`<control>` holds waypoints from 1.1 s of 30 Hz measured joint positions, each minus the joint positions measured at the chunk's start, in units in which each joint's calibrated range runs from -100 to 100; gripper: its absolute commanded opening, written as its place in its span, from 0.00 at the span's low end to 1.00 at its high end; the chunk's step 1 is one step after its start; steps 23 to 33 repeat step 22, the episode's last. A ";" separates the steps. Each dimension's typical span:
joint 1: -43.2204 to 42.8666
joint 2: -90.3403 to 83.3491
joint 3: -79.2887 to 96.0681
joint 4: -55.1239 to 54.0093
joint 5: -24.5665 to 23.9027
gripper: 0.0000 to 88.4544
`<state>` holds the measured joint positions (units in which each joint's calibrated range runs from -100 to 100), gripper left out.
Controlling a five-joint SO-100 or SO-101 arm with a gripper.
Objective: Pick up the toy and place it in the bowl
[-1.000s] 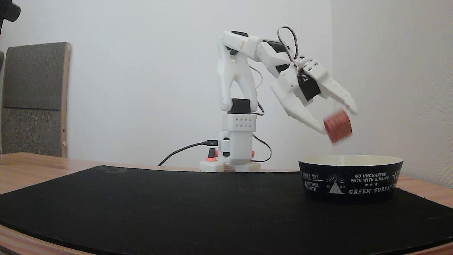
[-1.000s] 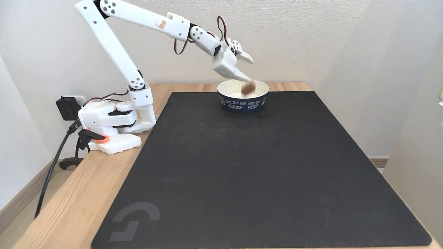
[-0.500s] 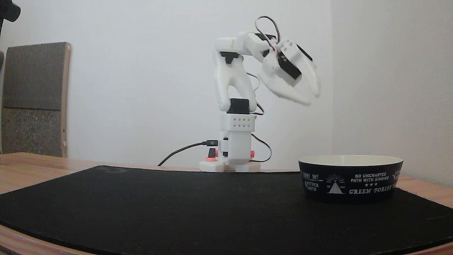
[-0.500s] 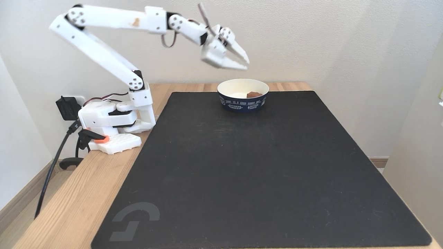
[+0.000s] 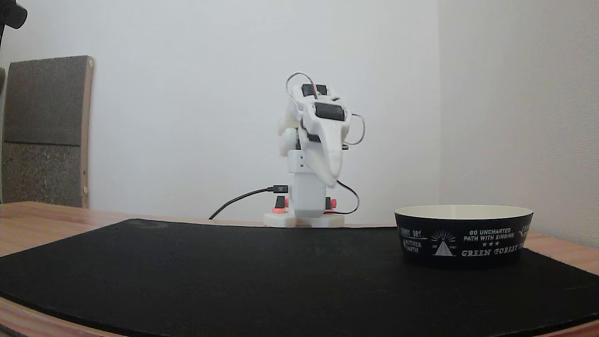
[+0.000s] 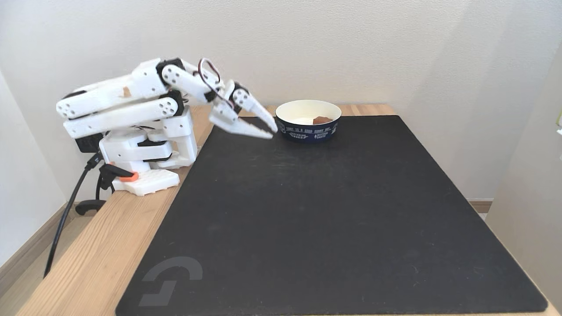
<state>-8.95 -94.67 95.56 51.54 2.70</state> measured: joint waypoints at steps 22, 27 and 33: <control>0.08 -4.33 3.12 1.69 0.00 0.06; 0.08 -4.33 3.12 1.69 0.00 0.06; 0.08 -4.33 3.12 1.69 0.00 0.06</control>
